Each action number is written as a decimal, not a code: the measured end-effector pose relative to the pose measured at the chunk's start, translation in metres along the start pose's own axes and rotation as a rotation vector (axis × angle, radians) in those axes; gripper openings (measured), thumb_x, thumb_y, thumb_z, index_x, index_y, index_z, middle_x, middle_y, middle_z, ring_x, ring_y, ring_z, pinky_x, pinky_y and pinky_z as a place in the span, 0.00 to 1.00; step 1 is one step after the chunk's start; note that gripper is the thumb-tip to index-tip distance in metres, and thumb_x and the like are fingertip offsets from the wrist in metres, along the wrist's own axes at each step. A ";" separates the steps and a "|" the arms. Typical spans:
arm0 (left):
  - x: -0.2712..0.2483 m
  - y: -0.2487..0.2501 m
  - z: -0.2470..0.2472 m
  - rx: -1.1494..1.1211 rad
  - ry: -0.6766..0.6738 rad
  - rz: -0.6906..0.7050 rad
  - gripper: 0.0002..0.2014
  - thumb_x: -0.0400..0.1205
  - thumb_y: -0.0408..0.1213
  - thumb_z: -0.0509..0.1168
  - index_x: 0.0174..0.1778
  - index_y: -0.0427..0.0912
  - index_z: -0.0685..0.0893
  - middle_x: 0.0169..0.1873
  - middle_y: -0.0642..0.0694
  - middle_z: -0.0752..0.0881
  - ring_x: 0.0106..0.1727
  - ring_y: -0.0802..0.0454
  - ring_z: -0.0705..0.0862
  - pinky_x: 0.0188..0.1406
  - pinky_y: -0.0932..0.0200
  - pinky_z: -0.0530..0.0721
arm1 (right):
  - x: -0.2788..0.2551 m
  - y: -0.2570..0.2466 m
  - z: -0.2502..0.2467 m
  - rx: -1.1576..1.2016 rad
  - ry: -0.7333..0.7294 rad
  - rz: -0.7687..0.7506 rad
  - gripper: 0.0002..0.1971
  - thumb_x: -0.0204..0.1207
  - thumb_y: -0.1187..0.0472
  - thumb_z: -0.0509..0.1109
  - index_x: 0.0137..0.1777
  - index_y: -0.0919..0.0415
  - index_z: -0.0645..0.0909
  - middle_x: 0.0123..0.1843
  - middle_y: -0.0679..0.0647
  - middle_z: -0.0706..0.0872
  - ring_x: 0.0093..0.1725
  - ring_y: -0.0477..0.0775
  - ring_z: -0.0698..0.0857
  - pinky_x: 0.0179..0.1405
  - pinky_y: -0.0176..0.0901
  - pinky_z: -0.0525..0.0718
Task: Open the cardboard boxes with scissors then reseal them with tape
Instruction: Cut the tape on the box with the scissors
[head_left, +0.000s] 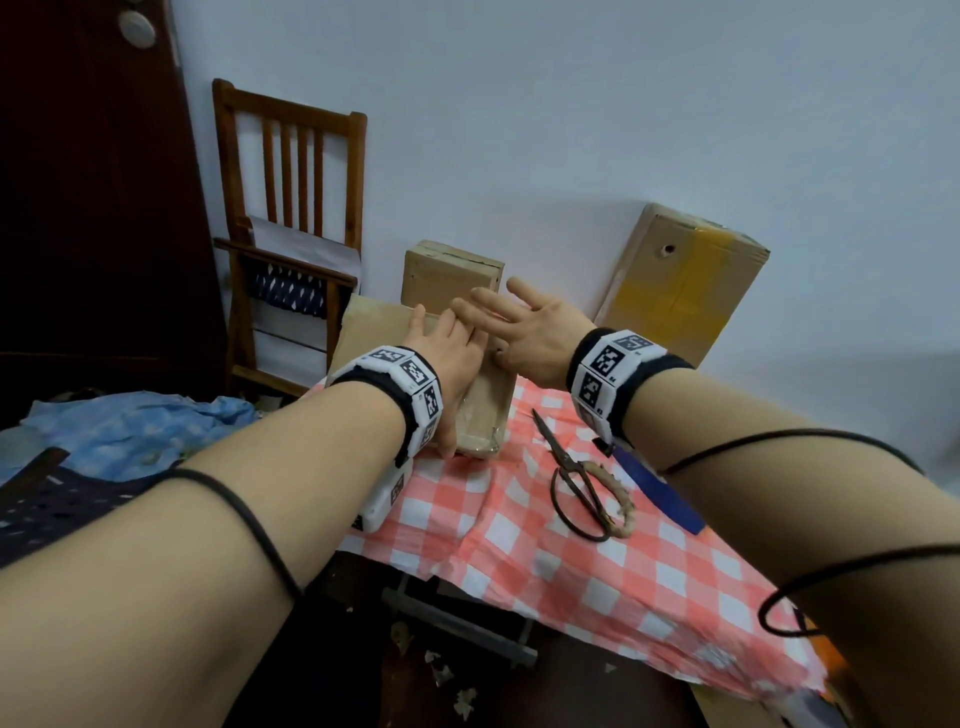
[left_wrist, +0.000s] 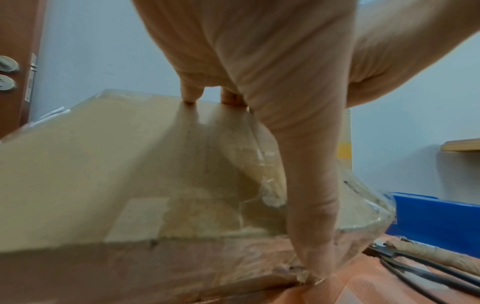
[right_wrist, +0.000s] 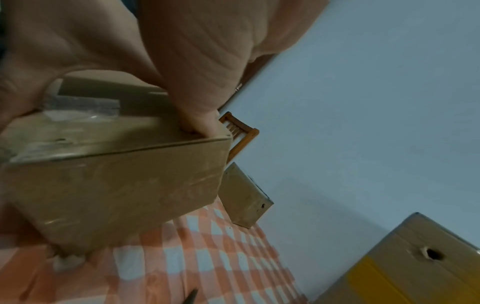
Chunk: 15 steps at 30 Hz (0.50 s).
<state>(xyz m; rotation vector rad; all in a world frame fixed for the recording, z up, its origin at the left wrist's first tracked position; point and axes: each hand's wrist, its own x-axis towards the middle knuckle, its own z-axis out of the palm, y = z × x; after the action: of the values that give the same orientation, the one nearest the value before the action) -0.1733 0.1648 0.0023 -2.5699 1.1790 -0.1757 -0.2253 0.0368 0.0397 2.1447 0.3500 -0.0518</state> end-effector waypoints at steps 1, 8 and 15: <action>0.000 0.000 0.000 -0.002 -0.002 0.000 0.78 0.50 0.65 0.81 0.82 0.33 0.38 0.81 0.33 0.48 0.83 0.36 0.46 0.79 0.30 0.51 | 0.001 -0.001 -0.004 -0.017 -0.040 -0.006 0.18 0.86 0.55 0.54 0.73 0.48 0.75 0.86 0.53 0.37 0.85 0.57 0.39 0.80 0.58 0.37; -0.006 0.000 -0.004 0.033 -0.017 0.012 0.69 0.54 0.67 0.79 0.81 0.30 0.51 0.79 0.34 0.56 0.80 0.36 0.52 0.79 0.30 0.51 | 0.013 -0.002 -0.021 0.009 0.147 0.013 0.20 0.77 0.63 0.54 0.54 0.57 0.88 0.71 0.56 0.78 0.73 0.58 0.73 0.70 0.49 0.73; -0.002 -0.005 0.005 -0.009 0.068 0.032 0.76 0.49 0.67 0.80 0.82 0.34 0.42 0.78 0.37 0.55 0.79 0.39 0.54 0.79 0.31 0.53 | 0.010 -0.005 -0.005 0.283 0.275 0.155 0.14 0.71 0.59 0.60 0.43 0.60 0.88 0.62 0.57 0.83 0.56 0.61 0.82 0.47 0.46 0.76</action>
<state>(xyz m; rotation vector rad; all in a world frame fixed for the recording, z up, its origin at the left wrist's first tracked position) -0.1699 0.1700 -0.0008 -2.5693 1.2472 -0.2534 -0.2180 0.0459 0.0373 2.4593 0.3493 0.3013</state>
